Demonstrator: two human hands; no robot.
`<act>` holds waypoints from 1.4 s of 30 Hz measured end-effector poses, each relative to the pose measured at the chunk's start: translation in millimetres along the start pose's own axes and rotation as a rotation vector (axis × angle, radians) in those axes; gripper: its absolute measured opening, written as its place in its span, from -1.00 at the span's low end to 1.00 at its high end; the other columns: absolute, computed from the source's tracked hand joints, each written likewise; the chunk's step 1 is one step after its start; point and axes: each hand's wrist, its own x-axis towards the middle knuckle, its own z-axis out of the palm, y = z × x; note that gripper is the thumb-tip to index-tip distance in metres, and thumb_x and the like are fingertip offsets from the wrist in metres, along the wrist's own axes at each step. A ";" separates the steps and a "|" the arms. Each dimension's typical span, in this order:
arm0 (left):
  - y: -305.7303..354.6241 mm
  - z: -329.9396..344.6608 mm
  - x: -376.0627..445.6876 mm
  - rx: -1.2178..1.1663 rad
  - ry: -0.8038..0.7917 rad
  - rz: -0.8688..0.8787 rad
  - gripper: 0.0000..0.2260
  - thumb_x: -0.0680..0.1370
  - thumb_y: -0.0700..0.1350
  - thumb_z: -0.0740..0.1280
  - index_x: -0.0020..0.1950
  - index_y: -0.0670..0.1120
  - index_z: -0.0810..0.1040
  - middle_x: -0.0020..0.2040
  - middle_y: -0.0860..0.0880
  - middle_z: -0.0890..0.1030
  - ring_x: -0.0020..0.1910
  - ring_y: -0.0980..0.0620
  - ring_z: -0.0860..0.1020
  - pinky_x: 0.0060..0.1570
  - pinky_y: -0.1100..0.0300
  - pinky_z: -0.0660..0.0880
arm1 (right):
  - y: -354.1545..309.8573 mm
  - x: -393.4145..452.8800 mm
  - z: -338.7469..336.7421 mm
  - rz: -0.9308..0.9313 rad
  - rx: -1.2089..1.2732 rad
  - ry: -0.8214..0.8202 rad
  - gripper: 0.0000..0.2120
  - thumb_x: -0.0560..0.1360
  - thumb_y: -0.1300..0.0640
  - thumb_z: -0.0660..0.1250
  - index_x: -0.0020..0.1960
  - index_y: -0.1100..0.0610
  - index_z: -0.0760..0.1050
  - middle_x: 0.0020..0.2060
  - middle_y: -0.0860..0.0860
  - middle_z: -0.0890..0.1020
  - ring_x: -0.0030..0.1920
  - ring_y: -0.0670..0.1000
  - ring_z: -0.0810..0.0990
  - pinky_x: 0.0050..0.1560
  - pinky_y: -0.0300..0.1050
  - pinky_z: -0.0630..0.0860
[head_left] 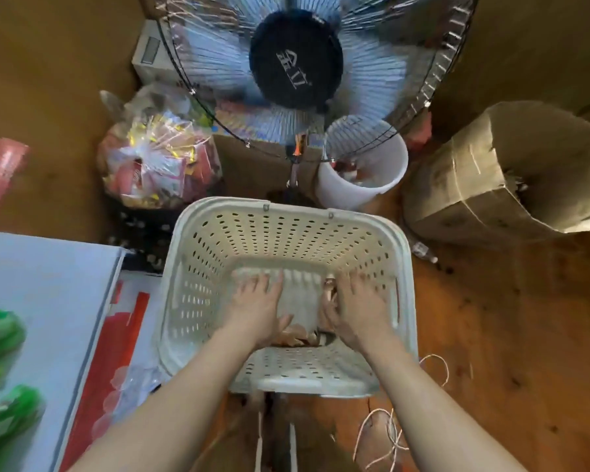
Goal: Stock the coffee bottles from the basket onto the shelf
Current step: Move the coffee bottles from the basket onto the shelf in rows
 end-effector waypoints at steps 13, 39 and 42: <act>-20.1 107.1 96.8 0.017 -0.336 0.017 -0.07 0.57 0.51 0.15 0.76 0.01 -0.03 0.72 -0.15 0.19 0.65 -0.24 0.24 0.58 -0.21 0.24 | 16.3 103.0 107.7 0.213 0.255 -0.254 -0.14 0.62 -0.40 0.02 0.75 0.08 0.03 0.72 0.24 0.13 0.70 0.34 0.16 0.65 0.35 0.22; -87.5 140.0 124.2 0.025 -0.556 0.010 -0.85 0.61 -0.03 0.35 0.17 0.05 0.58 0.06 0.01 0.66 0.00 -0.06 0.63 0.06 0.00 0.59 | 16.8 146.7 139.0 0.427 0.501 -0.316 -0.30 0.61 -0.23 0.43 0.69 -0.13 0.33 0.53 0.15 0.39 0.54 0.26 0.43 0.56 0.23 0.43; -110.6 133.3 123.3 0.012 -0.576 -0.057 -0.82 0.61 -0.07 0.32 0.20 0.01 0.60 0.12 -0.03 0.67 0.03 -0.08 0.62 0.05 0.02 0.56 | 15.1 148.8 145.9 0.481 0.560 -0.291 -0.26 0.50 -0.06 0.60 0.60 -0.05 0.38 0.41 0.09 0.56 0.43 0.21 0.57 0.46 0.20 0.53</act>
